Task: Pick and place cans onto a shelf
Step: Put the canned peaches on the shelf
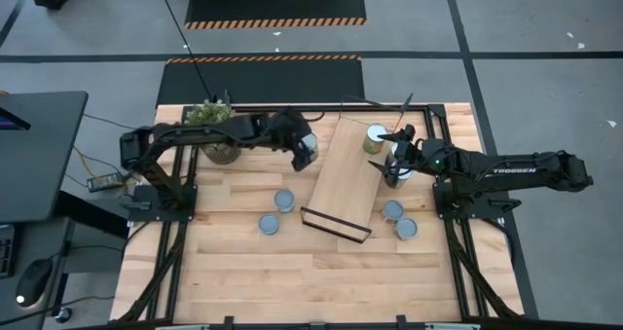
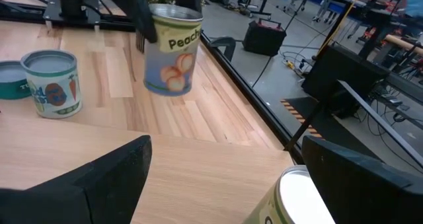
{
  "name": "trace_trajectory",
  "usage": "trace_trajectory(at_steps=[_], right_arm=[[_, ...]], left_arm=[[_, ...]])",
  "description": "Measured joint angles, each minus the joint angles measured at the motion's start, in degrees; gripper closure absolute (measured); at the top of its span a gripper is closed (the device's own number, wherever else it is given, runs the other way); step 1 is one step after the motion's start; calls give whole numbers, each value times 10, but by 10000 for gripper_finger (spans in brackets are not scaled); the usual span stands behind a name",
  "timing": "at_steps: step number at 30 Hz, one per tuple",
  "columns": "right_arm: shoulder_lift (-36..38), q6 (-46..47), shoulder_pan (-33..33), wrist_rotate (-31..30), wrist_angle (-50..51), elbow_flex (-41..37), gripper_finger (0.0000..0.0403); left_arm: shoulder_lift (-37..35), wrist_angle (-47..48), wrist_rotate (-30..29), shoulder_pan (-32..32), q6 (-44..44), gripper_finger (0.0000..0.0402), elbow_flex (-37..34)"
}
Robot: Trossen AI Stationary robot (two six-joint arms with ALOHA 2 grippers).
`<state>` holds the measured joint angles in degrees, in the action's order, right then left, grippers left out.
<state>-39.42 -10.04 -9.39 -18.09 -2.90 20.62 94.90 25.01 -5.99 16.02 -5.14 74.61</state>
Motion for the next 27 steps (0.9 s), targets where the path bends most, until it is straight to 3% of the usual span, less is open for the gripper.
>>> trace_trajectory(at_steps=[27], right_arm=[[0,-2,0,0,-1,0,5]], left_arm=[[198,23,55,9,79,79,227]])
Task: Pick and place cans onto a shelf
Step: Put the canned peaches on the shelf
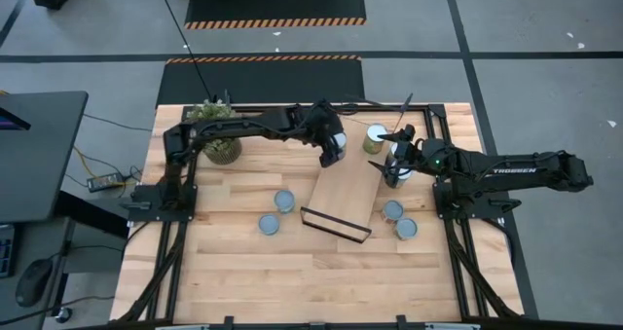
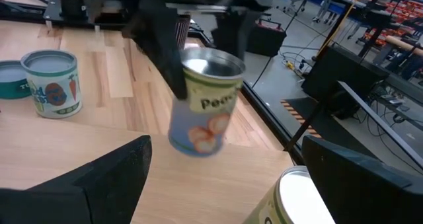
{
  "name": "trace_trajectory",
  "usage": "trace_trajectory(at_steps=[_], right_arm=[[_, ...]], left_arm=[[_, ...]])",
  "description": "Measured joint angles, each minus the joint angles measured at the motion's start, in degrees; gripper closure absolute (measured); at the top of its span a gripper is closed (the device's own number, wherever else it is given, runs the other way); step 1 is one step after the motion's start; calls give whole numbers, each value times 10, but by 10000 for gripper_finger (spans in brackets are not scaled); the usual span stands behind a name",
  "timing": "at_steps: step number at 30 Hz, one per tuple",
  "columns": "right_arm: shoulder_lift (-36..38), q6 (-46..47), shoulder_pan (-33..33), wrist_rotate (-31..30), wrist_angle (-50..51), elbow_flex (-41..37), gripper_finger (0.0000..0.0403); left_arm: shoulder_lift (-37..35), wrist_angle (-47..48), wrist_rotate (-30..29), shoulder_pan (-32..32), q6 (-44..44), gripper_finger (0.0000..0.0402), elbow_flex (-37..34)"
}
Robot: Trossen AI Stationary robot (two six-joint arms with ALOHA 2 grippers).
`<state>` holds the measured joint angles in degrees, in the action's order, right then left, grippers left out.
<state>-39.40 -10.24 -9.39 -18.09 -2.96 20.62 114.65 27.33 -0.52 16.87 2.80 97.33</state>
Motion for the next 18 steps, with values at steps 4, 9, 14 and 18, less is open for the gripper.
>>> trace_trajectory(at_steps=[4,9,14,18], right_arm=[[0,-1,0,0,0,0,5],[0,-2,0,0,-4,0,5],[0,-4,0,0,-4,0,5],[0,-4,0,0,-4,0,5]], left_arm=[[37,-6,20,13,25,79,38],[74,-5,58,33,68,79,90],[108,-7,82,49,89,79,124],[122,-5,81,49,94,78,130]])
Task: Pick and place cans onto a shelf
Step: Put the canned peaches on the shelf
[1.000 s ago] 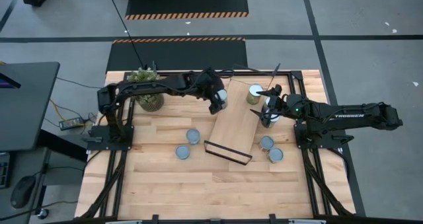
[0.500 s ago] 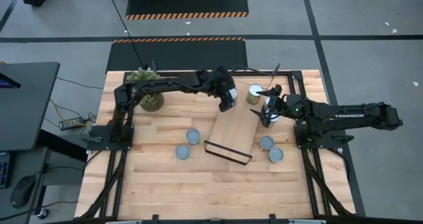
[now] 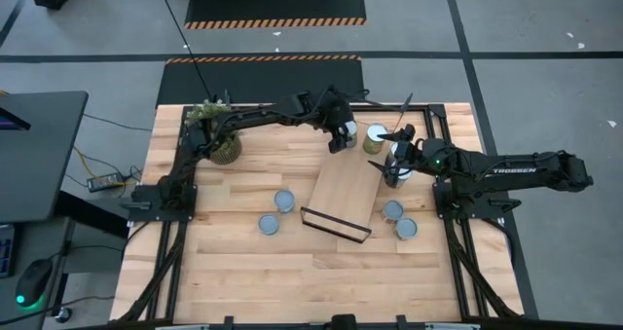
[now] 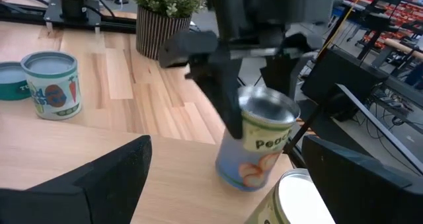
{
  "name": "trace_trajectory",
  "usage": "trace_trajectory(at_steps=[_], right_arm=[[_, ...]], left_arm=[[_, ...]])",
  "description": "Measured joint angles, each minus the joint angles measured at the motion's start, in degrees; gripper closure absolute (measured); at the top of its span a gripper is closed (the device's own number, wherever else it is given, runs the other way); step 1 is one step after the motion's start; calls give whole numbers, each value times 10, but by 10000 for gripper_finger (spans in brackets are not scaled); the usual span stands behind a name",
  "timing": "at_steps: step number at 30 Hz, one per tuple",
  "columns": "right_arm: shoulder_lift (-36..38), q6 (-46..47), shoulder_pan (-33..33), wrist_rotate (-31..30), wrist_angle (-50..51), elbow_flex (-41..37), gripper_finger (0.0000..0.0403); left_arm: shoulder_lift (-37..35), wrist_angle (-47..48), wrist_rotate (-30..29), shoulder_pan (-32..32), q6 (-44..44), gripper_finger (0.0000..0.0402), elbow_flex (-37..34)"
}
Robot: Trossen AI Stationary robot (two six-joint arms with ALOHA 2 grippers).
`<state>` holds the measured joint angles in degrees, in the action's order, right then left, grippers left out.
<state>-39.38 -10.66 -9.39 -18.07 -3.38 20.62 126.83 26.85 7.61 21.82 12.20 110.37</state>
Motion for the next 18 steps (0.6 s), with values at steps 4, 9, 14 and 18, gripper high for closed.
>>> trace_trajectory(at_steps=[4,9,14,18], right_arm=[[0,0,0,0,0,0,5],[0,0,0,0,0,0,5],[0,0,0,0,1,0,5],[0,0,0,0,1,0,5]], left_arm=[[6,2,-3,-5,5,64,0],[6,-1,-57,-20,5,23,0],[6,0,-93,-36,36,7,0],[2,9,-108,-44,64,7,8]])
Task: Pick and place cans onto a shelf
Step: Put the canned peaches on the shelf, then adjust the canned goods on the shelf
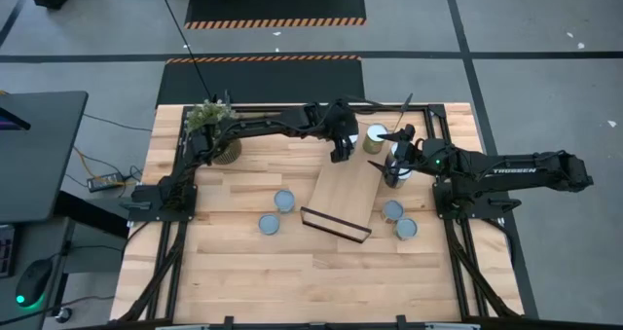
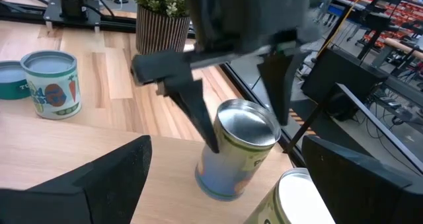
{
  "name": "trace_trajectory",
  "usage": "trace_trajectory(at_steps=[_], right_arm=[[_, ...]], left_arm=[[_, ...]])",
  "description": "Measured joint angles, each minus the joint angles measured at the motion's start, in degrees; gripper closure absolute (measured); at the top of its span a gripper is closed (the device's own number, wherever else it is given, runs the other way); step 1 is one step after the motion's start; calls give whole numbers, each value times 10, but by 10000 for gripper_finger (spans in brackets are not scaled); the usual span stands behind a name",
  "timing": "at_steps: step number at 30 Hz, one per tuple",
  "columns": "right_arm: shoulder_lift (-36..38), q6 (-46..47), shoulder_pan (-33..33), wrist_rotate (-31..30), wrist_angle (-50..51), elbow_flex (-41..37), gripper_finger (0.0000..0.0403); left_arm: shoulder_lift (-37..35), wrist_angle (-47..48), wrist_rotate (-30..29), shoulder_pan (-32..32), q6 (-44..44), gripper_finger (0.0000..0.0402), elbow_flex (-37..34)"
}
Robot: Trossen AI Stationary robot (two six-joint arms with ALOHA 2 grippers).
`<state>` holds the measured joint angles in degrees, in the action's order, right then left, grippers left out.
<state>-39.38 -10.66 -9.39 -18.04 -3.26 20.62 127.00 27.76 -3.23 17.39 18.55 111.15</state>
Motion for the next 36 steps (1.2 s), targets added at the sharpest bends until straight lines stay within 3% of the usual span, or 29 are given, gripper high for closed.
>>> trace_trajectory(at_steps=[8,16,20,28,32,36], right_arm=[[0,2,0,2,5,0,5],[0,2,0,2,5,0,5],[0,2,0,2,4,0,5],[0,4,0,2,3,0,5],[0,5,0,2,3,0,5],[0,2,0,-5,3,0,5]], left_arm=[[-2,24,-12,-16,32,7,48],[-3,198,-23,-19,1,8,106],[-5,232,-79,-19,-13,8,111],[-4,158,-155,-11,-14,8,32],[-3,93,-247,-3,-4,8,-1],[-3,43,-231,10,1,8,-11]])
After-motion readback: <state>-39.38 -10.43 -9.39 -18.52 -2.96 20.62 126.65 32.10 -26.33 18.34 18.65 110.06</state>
